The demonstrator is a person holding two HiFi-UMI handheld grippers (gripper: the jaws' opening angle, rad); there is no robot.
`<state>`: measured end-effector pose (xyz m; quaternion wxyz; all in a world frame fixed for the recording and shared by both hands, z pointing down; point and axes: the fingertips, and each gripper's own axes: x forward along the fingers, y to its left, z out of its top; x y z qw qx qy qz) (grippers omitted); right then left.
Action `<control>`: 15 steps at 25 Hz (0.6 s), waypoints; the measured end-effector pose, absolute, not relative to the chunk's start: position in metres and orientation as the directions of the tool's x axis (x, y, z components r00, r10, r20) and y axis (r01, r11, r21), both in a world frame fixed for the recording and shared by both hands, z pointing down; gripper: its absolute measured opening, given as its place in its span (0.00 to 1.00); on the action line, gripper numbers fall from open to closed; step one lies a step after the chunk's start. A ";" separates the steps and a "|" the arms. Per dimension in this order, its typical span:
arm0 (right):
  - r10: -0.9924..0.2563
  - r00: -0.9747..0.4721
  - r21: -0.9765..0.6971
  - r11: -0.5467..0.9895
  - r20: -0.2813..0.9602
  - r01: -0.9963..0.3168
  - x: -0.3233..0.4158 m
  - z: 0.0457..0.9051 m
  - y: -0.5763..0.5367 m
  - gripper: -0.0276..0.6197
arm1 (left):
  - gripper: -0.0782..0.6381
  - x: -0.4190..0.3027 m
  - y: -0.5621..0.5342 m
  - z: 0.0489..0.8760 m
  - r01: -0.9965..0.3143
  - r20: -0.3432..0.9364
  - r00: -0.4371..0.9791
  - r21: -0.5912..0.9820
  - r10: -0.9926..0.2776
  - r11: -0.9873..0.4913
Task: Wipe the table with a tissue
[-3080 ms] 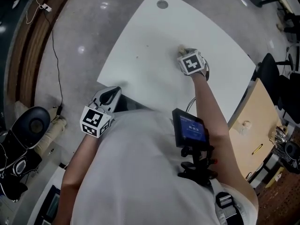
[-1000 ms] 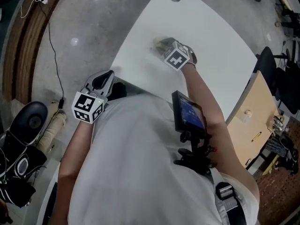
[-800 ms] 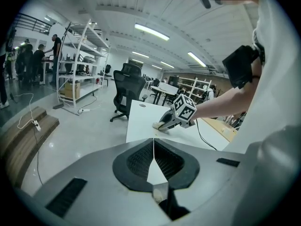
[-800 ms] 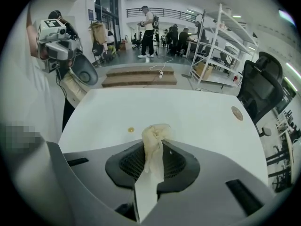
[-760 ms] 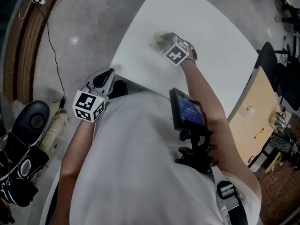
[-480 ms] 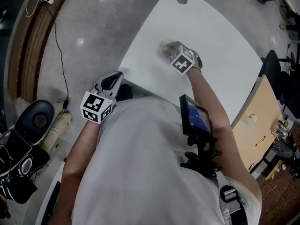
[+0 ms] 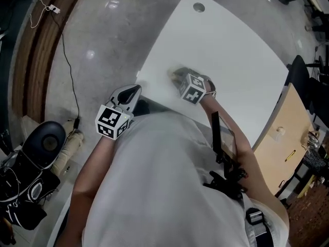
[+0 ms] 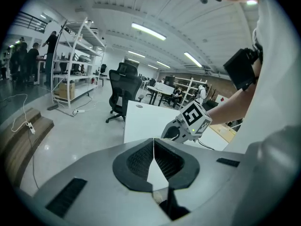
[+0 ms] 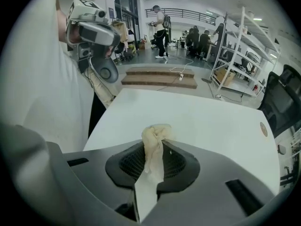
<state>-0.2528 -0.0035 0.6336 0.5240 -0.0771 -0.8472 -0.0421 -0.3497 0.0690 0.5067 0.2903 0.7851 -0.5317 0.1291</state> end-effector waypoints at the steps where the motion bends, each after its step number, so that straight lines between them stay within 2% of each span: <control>1: 0.098 -0.443 -0.018 0.983 0.891 0.183 -0.253 0.634 0.004 0.14 | 0.12 -0.350 0.067 0.506 -0.907 0.509 0.408 0.318 -0.758 -0.275; 6: 0.159 -0.443 -0.077 0.977 0.882 0.199 -0.254 0.636 0.036 0.14 | 0.12 -0.358 0.058 0.504 -0.891 0.493 0.448 0.314 -0.746 -0.327; 8: 0.231 -0.455 -0.158 0.969 0.860 0.192 -0.257 0.636 0.052 0.14 | 0.12 -0.361 0.056 0.503 -0.881 0.488 0.469 0.314 -0.736 -0.353; 11: 0.296 -0.663 -0.367 0.930 0.687 0.035 -0.272 0.611 0.060 0.14 | 0.12 -0.366 0.050 0.499 -0.865 0.474 0.501 0.313 -0.724 -0.393; 13: 0.201 -0.825 -0.512 0.851 0.528 -0.120 -0.276 0.583 0.042 0.14 | 0.12 -0.370 0.046 0.499 -0.848 0.464 0.529 0.311 -0.710 -0.428; 15: 0.062 -0.906 -0.602 0.766 0.418 -0.225 -0.268 0.561 0.023 0.14 | 0.12 -0.372 0.043 0.501 -0.825 0.460 0.565 0.310 -0.685 -0.473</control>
